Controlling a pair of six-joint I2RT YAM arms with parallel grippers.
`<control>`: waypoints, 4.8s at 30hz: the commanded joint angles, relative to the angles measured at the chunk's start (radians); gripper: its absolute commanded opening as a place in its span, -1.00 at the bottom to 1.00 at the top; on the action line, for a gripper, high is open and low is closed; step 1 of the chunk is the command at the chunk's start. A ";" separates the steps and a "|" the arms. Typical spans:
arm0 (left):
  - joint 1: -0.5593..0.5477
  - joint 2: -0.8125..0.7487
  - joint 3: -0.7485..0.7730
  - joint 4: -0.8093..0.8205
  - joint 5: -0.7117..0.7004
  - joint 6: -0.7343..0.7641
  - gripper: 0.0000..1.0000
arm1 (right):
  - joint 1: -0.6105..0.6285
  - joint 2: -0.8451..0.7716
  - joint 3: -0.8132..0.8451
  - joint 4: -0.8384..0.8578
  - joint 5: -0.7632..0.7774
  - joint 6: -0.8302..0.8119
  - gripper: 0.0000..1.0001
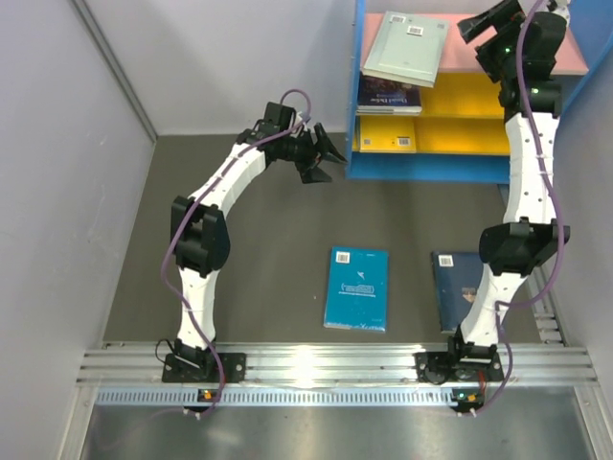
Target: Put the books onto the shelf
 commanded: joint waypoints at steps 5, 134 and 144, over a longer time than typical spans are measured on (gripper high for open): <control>0.004 -0.012 -0.004 0.014 0.019 0.020 0.53 | -0.017 0.000 -0.009 -0.256 0.087 -0.166 0.95; -0.189 -0.391 -0.702 0.837 0.071 -0.399 -1.00 | 0.342 -1.192 -1.968 0.298 -0.387 0.159 1.00; -0.122 -0.409 -0.695 1.253 0.000 -0.794 -1.00 | 0.342 -1.151 -1.791 0.387 -0.338 0.340 0.96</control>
